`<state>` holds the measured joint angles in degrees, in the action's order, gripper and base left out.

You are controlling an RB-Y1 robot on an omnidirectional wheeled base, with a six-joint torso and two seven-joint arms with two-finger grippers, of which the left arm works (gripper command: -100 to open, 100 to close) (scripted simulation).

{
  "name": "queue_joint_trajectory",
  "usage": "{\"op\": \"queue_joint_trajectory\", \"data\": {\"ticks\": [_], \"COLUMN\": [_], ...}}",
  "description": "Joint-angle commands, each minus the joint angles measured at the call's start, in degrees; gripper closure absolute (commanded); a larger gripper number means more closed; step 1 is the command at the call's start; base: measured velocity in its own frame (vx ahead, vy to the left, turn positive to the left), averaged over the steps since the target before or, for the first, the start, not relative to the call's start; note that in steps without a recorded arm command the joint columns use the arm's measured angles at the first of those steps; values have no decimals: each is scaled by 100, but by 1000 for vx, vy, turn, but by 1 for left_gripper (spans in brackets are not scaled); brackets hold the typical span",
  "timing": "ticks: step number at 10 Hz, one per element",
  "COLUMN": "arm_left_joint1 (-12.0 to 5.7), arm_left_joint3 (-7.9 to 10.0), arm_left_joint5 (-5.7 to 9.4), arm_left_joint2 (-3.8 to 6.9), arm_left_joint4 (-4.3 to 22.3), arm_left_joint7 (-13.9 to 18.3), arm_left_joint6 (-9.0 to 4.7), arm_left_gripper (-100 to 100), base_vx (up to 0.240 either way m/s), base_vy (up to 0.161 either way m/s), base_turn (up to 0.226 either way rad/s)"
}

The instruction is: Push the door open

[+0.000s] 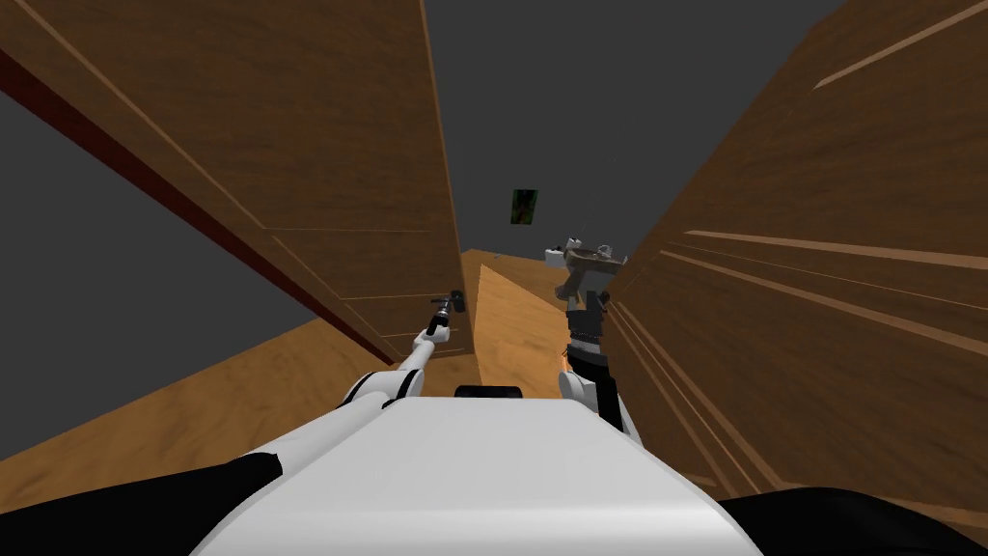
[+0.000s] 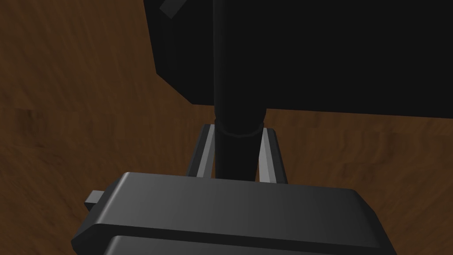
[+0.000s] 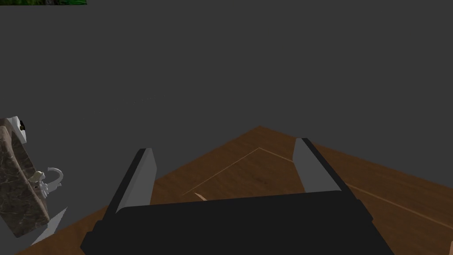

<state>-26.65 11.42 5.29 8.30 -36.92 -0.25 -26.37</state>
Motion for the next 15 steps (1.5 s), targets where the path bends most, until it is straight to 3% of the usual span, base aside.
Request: {"op": "queue_joint_trajectory", "data": {"ticks": [1, 15], "arm_left_joint1": [-8, -103], "arm_left_joint3": [28, 363], "arm_left_joint5": [3, 45], "arm_left_joint2": [5, 62], "arm_left_joint4": [15, 197], "arm_left_joint7": [-13, -168], "arm_left_joint6": [-6, -76], "arm_left_gripper": [100, 100], "base_vx": [132, 195], "base_vy": [-23, -66], "base_turn": [105, 130]}}
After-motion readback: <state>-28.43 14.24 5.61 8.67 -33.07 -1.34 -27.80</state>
